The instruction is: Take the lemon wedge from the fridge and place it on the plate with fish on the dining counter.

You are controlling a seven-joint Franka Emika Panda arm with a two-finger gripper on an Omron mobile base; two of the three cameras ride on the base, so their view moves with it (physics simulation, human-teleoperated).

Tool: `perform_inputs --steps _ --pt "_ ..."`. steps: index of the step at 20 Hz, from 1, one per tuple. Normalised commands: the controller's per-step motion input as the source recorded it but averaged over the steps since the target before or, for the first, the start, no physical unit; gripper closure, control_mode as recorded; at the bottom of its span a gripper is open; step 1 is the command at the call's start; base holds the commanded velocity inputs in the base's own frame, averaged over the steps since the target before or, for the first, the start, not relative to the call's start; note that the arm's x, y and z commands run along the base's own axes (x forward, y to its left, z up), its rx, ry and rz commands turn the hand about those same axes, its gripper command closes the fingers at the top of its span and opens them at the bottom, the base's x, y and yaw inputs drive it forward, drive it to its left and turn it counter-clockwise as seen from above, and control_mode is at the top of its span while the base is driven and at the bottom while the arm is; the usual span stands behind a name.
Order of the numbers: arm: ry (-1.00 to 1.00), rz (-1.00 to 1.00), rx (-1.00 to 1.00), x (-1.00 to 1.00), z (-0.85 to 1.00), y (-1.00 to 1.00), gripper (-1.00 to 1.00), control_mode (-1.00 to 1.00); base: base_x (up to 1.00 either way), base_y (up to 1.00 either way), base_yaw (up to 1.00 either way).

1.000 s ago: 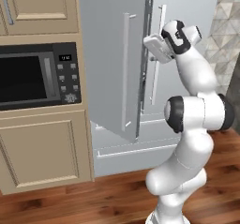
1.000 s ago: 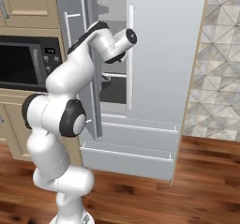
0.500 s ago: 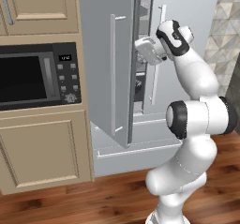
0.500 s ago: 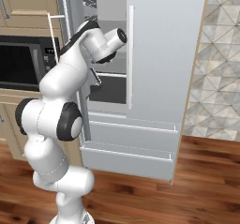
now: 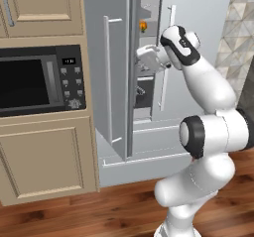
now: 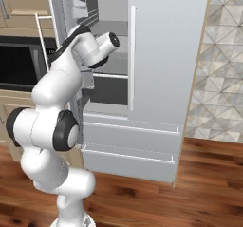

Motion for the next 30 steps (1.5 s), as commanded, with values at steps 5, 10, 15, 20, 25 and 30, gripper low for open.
perform_inputs --steps 5,10,15,20,25,30 --pt "-0.07 0.06 0.0 0.06 -0.51 1.0 -1.0 -1.0 0.0 0.0 0.0" --pt "-0.03 0.0 0.0 0.5 -0.55 1.0 -1.0 -1.0 0.0 0.0 0.0" --pt "-0.01 0.0 0.0 0.67 -0.61 1.0 -1.0 -1.0 0.0 0.0 0.0" --pt "0.0 0.0 0.0 0.25 -0.19 0.55 -1.0 -1.0 0.0 0.0 0.0" --pt "-0.15 -0.11 0.0 -0.53 0.03 -0.33 -1.0 -1.0 0.0 0.0 0.0" --pt "-0.27 -0.26 0.0 -1.0 0.21 -0.99 -1.0 -1.0 0.0 0.0 0.0"
